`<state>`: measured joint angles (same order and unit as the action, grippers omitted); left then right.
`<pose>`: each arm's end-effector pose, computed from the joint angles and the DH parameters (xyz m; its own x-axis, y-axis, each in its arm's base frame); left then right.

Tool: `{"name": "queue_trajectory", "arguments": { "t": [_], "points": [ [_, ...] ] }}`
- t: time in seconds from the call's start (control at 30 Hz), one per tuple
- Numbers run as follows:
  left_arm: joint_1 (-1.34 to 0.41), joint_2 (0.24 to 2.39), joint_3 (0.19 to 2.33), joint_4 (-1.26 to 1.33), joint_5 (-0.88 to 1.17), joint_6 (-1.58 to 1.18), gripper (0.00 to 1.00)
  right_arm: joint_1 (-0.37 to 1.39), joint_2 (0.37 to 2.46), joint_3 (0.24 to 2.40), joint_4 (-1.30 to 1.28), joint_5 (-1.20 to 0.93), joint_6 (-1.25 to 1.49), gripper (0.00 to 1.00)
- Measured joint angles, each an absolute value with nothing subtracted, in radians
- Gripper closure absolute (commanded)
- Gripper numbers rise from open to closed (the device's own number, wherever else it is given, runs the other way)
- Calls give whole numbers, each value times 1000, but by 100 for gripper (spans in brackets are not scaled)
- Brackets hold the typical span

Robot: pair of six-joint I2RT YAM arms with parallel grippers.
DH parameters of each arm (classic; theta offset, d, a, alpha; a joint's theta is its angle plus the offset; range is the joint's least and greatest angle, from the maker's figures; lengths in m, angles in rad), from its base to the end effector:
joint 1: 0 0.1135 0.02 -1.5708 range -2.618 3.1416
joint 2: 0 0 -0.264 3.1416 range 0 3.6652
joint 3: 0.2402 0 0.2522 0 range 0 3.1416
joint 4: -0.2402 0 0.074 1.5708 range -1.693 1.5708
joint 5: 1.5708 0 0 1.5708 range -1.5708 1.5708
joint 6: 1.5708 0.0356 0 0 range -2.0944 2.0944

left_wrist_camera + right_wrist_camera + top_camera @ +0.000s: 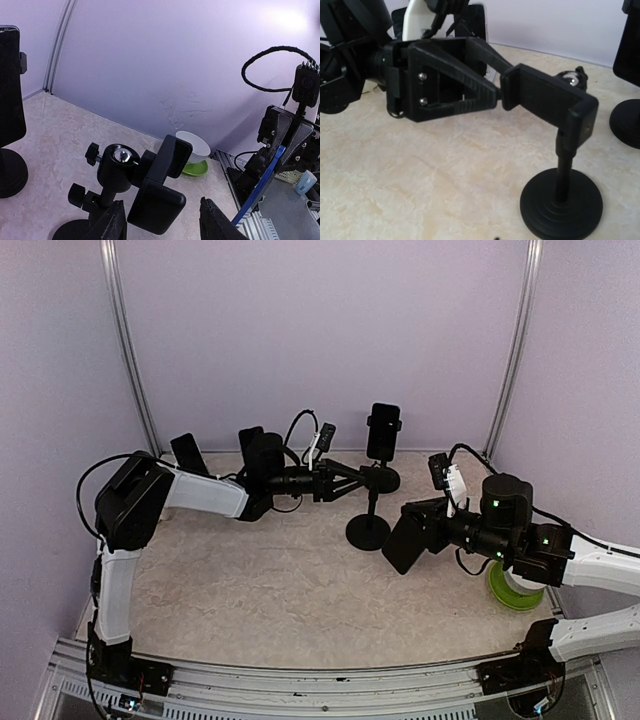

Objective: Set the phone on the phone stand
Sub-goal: Move the phone stand to the center of the board.

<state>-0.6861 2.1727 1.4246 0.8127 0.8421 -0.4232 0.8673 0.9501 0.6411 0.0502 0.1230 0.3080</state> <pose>0.3602 -0.3293 0.2148 -0.3643 -0.0552 -0.9297 0.9304 0.0229 -0.3659 0.1481 0.1678 0.2829 -0.3639 0.0361 -0.9307 -0.5979 0.7571 0.2631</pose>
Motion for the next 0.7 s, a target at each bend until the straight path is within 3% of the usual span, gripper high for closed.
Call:
{"name": "queue_trajectory", "arguments": {
  "t": [0.53,0.7],
  "points": [
    [-686,2176,1479,769,906,-365,53,867,950,641,51,116,308,100],
    [-686,2189,1493,770,916,-360,45,867,950,641,51,116,308,100]
  ]
}}
